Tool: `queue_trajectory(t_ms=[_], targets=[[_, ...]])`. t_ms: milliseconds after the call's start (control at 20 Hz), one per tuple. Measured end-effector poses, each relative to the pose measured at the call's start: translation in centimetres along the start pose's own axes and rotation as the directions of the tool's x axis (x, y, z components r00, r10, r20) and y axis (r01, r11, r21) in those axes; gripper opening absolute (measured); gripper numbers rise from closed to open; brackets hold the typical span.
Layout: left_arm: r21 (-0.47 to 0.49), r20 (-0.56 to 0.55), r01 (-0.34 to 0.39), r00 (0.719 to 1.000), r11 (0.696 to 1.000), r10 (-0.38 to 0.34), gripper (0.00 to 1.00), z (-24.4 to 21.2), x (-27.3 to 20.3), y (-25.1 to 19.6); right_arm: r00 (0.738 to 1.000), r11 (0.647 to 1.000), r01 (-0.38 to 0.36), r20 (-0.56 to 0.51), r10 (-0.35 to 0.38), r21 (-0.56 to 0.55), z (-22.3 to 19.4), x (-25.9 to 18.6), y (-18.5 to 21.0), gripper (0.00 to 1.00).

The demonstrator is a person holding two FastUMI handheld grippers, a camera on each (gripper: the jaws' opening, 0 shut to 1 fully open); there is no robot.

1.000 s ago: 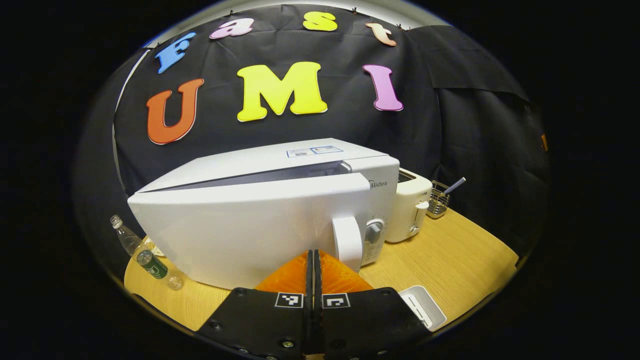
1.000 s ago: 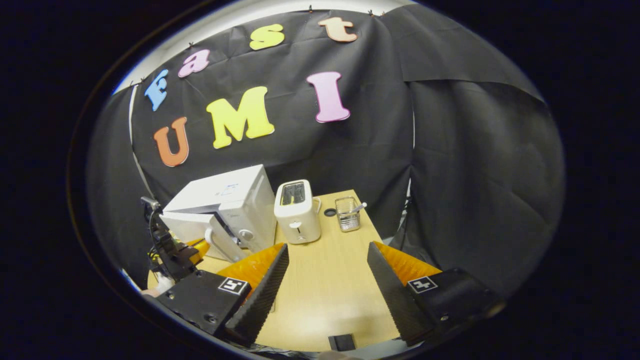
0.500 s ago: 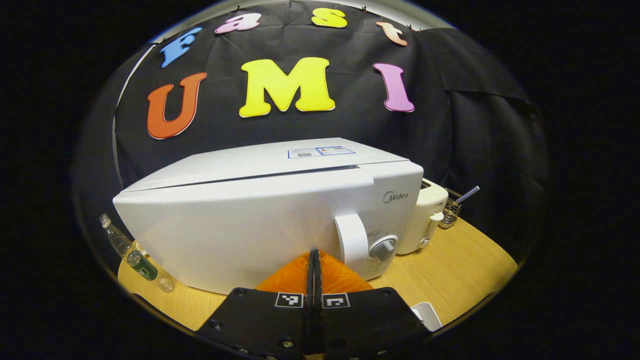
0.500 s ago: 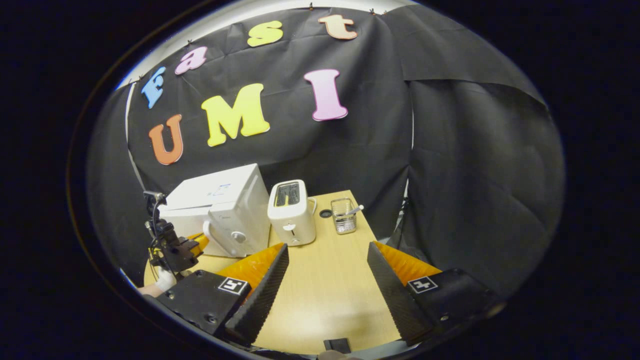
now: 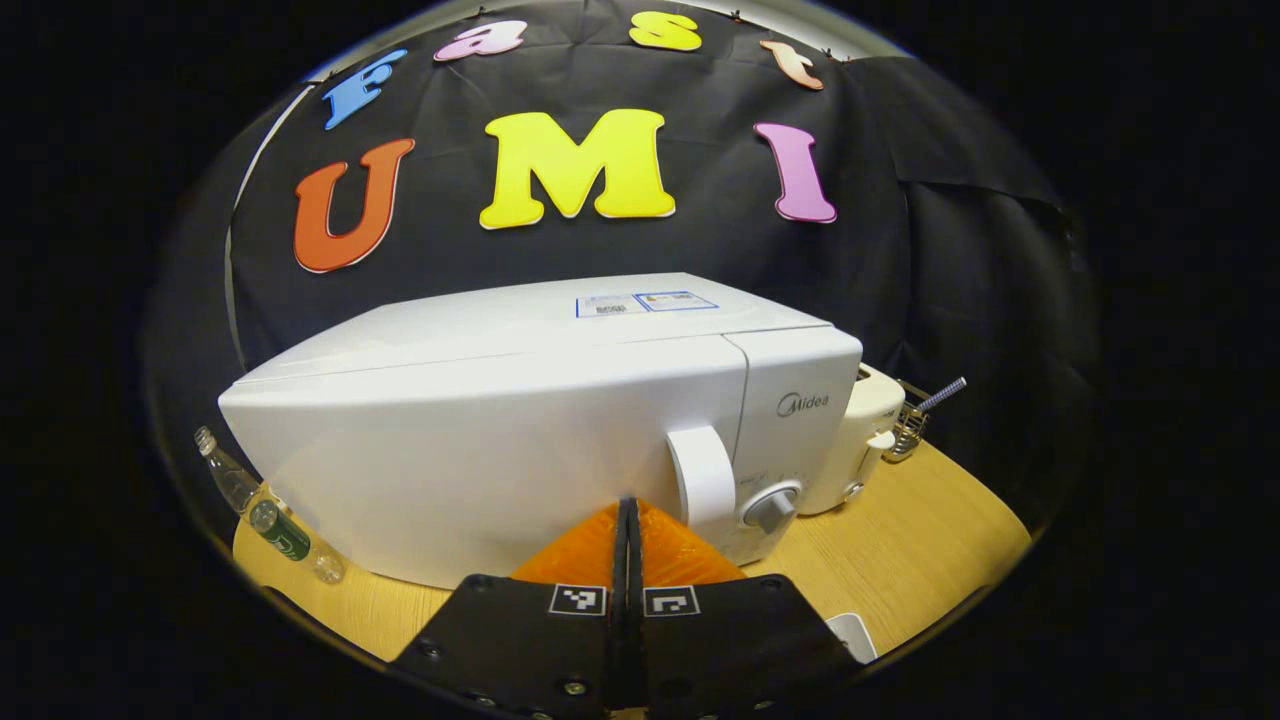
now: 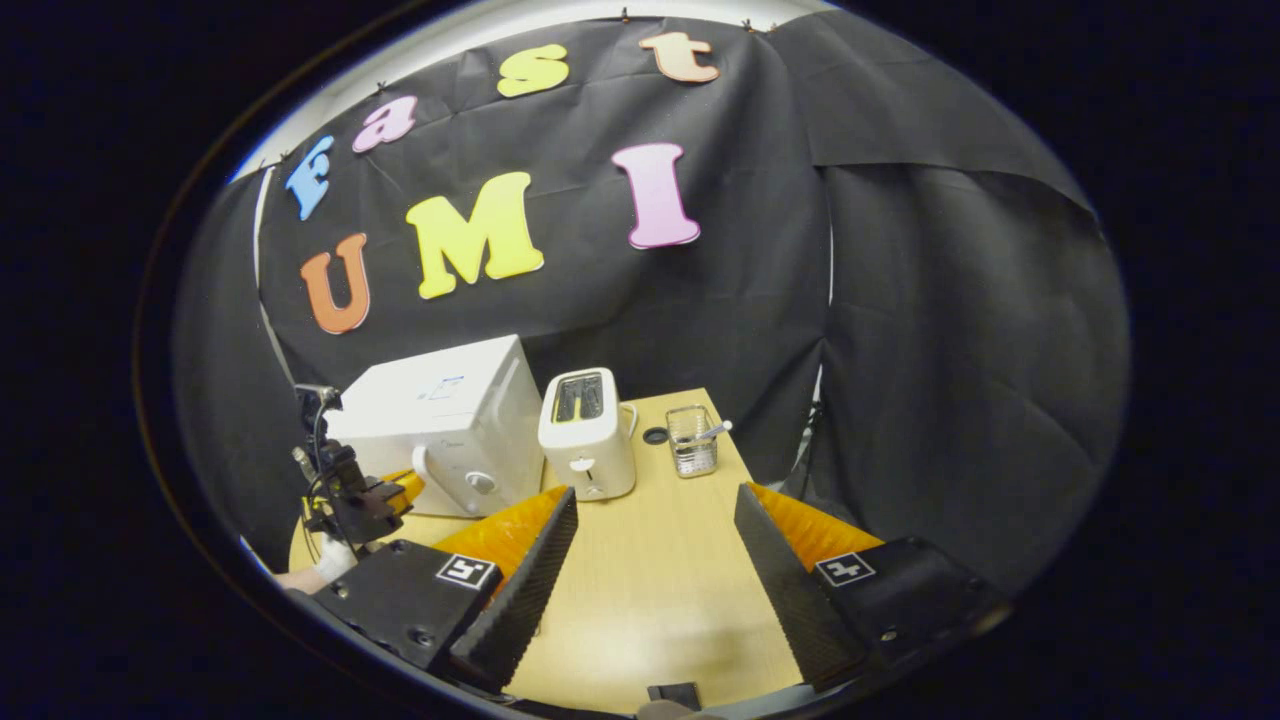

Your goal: Open the microwave oven with the left hand, put the food in, and close the microwave oven.

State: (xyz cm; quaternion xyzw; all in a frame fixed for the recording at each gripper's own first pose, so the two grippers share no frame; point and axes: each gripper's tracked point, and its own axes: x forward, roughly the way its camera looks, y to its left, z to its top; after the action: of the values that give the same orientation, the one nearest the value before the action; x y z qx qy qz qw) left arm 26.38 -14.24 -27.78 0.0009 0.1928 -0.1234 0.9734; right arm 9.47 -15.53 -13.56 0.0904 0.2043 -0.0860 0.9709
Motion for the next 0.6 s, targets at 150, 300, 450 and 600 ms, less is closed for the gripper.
queue_trajectory(t_ms=[150,300,450,600], targets=[[-0.005,0.015,-0.023,1.0,1.0,0.023,0.0,0.4,-1.2,0.3,1.0,1.0,-0.014,0.004,0.014,-0.006,0.2,-0.1,0.6,1.0],[0.016,0.042,-0.062,0.997,0.998,0.061,0.58,1.0,-3.2,1.5,1.0,1.0,-0.026,0.012,0.026,-0.01,0.2,-0.5,0.8,1.0],[0.055,0.082,-0.089,0.993,0.994,0.085,0.95,1.6,-5.3,2.3,0.999,0.999,-0.038,0.015,0.038,-0.015,0.1,-1.0,1.1,1.0],[0.072,0.101,-0.125,0.988,0.99,0.117,0.96,2.0,-7.4,3.4,0.998,0.998,-0.053,0.015,0.053,-0.022,-0.4,-1.5,1.6,1.0]])
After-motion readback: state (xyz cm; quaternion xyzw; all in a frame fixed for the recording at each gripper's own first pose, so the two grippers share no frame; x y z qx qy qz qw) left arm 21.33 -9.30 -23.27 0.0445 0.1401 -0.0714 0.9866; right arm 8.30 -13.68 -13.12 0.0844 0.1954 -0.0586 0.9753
